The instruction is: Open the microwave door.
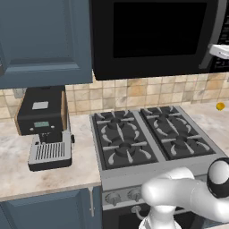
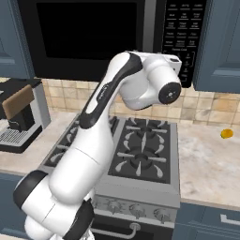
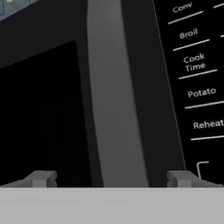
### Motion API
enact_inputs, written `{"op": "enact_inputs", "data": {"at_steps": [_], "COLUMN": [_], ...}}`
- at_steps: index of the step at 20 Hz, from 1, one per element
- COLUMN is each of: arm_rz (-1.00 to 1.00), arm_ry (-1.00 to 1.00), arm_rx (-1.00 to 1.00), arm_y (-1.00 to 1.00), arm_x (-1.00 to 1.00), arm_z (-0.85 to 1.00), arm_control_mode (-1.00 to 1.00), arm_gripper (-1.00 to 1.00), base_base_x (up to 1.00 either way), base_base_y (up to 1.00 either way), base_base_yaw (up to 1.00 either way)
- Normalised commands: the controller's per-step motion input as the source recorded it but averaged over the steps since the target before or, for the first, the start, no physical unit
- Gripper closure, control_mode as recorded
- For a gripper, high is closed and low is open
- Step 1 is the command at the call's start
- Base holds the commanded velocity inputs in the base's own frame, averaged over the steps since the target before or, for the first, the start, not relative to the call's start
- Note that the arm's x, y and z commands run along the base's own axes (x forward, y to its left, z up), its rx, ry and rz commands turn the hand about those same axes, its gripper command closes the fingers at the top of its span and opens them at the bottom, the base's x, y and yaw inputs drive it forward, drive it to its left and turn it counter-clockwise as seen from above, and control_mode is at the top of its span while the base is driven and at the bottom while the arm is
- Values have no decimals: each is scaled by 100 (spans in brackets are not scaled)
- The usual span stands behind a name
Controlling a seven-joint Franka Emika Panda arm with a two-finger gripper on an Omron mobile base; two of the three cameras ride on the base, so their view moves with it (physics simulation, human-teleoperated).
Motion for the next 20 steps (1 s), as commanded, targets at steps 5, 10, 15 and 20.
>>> {"op": "enact_inputs", "data": {"at_steps": [5, 10, 15, 20], "arm_rz": [0, 0, 0, 0], "arm_ry": [1, 4, 1, 0], "arm_rx": [0, 0, 0, 0], "arm_y": [0, 0, 0, 0], "arm_x": [63, 53, 28, 0], "arm_z": [0, 0, 0, 0], "arm_control_mode": [-100, -100, -100, -100], "arm_gripper": [-100, -100, 100, 100], "base_base_x": [0, 0, 0, 0], "base_base_y": [0, 0, 0, 0], "base_base_yaw": [0, 0, 0, 0]}}
